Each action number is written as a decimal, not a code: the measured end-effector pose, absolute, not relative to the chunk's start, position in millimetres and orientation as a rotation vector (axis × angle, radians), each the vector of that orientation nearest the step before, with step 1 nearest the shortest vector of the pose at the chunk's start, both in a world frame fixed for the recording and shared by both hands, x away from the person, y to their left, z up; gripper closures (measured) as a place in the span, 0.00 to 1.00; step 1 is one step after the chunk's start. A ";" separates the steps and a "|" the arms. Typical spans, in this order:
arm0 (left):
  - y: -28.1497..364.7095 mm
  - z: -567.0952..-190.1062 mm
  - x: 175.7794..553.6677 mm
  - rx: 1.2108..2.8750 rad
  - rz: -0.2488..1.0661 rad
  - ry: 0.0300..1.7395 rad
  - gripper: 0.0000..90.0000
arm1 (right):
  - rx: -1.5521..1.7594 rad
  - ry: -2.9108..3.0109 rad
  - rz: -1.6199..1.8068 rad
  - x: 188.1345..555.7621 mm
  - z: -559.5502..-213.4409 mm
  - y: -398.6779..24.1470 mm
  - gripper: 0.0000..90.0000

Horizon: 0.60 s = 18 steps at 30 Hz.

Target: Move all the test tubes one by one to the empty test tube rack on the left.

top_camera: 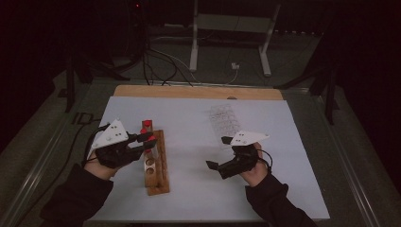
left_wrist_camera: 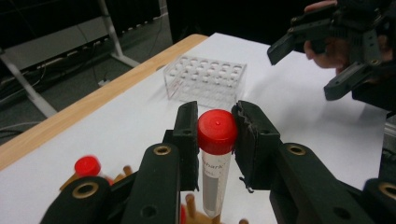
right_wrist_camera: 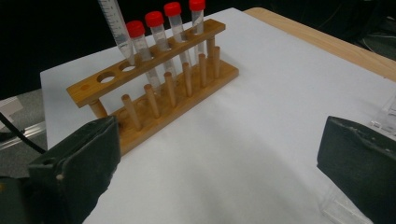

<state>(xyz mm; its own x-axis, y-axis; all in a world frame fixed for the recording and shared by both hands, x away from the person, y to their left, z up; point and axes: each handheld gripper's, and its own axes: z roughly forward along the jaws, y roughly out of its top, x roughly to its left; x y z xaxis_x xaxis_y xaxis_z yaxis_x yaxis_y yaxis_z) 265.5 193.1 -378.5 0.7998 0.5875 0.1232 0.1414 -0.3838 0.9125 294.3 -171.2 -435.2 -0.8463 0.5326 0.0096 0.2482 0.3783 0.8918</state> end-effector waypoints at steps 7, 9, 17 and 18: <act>206.1 -387.2 263.6 1.913 0.543 0.589 0.80 | 0.683 2.367 1.450 293.5 -436.0 -169.9 0.00; 207.9 -391.3 263.5 1.918 0.546 0.599 0.80 | 0.683 2.365 1.456 293.3 -435.8 -170.2 0.00; 209.1 -412.7 265.0 1.932 0.522 0.620 0.80 | 0.678 2.363 1.458 293.0 -436.2 -170.4 0.00; 208.9 -415.4 265.3 1.932 0.518 0.625 0.80 | 0.678 2.364 1.459 293.0 -436.2 -170.3 0.00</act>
<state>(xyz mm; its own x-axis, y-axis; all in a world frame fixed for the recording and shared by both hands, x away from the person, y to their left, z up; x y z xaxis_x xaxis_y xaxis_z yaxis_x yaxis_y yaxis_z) 265.3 208.9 -415.4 0.7748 0.6266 0.0841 0.1987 -0.3676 0.9085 293.0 -170.3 -436.2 -0.8502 0.5264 0.0072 0.2427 0.3797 0.8927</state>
